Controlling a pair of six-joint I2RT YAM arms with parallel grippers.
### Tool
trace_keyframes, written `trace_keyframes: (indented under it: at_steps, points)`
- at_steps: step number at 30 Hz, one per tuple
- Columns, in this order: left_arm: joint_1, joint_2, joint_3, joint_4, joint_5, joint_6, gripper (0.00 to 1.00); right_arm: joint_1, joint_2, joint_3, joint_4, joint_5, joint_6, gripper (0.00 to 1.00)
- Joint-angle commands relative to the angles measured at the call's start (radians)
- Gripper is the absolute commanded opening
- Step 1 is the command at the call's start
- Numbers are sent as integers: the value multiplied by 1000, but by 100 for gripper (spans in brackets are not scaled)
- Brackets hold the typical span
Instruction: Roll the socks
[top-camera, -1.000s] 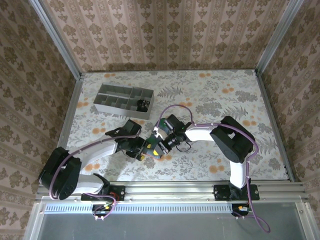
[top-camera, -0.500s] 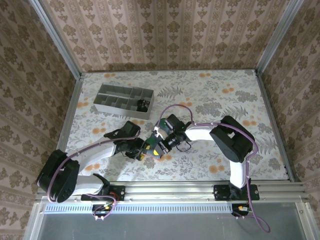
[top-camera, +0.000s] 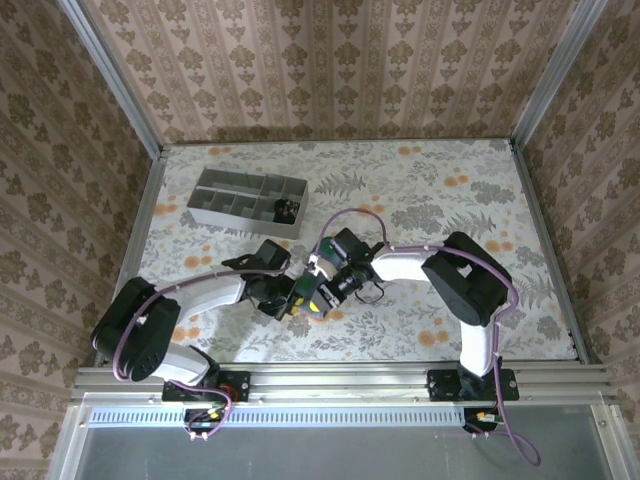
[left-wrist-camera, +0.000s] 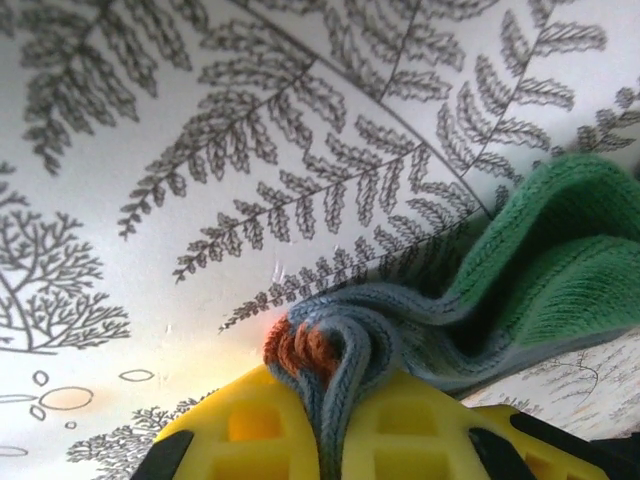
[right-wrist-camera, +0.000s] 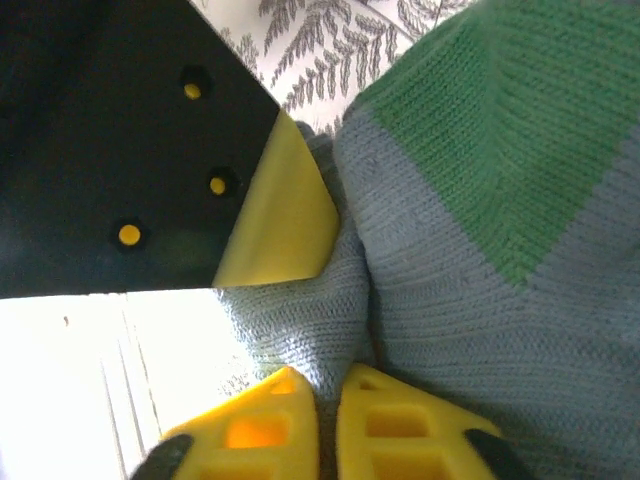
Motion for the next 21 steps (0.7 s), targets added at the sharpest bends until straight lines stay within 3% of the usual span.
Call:
trace_keyframes:
  at_steps: [1,6,12,15,21]
  points:
    - [-22,50,-46,-304,-21,-55,0,36,-109,-134,-58,317,-120,35]
    - [-10,89,26,-423,-44,-56,0,223,-418,-317,141,716,-270,47]
    - [1,157,83,-435,-40,-22,0,448,-406,-314,127,1048,-367,47]
    - [7,188,116,-456,-41,8,0,507,-354,-265,134,1129,-440,48]
    - [14,218,144,-450,-38,32,0,546,-256,-187,161,1172,-528,48]
